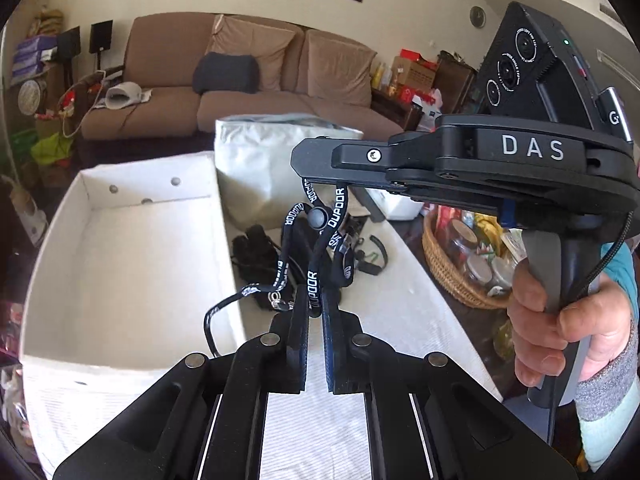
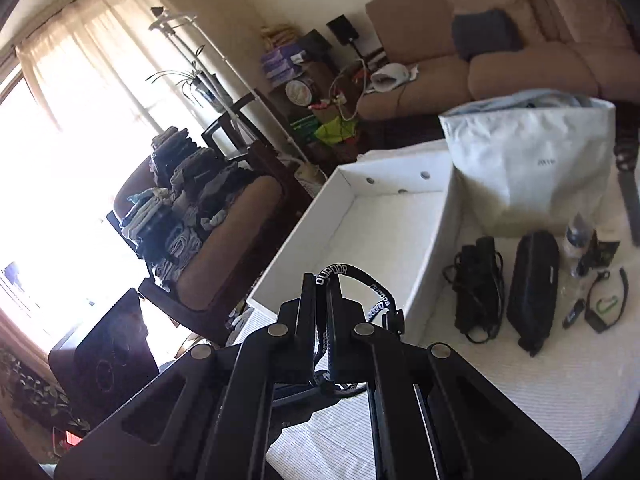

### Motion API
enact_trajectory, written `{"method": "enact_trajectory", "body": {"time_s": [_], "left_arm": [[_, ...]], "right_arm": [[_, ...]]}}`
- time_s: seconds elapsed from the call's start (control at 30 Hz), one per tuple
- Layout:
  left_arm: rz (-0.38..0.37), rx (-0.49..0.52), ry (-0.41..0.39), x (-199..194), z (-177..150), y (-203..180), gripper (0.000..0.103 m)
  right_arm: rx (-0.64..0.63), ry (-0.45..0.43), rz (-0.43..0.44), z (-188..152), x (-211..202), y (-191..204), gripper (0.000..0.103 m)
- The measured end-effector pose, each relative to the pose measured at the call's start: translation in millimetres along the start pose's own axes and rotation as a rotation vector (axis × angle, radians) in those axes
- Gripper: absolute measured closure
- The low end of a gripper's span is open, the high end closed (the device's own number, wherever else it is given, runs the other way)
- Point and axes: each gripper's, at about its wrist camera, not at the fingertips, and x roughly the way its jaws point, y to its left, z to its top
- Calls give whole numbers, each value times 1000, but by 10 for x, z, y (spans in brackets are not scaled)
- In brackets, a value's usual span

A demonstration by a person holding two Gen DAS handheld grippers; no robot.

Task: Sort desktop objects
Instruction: 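Carry the lanyard into the white box and open the left gripper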

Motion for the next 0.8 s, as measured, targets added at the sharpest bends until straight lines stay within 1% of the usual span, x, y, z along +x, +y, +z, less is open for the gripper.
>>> {"method": "enact_trajectory", "body": {"time_s": [0.13,0.2,0.27,0.3,0.37,0.57,0.63,0.8], "left_arm": [[69,-21,-12,-151,210,403,99],[107,-30,-5,-143,261,621,99],[146,-31,15,-37,243,804,99],[170,-43,25,24,222,899,99],[188,-62,57,202,162,1091,99],[211,-114,152,692,-75,1552,99],[221,-116,186,832,-135,1630,98],[249,-94,274,1113,-214,1720,94]], "right_arm": [[-32,-1,14,225,281,324,98],[-45,10,-3,282,489,404,98],[-43,30,-18,287,733,408,98],[-39,42,-26,263,859,380,98],[-29,67,-45,205,1120,318,98],[13,164,-121,-84,1814,-14,98],[36,191,-145,-172,1982,-161,98],[75,267,-218,-380,2312,-483,98]]}}
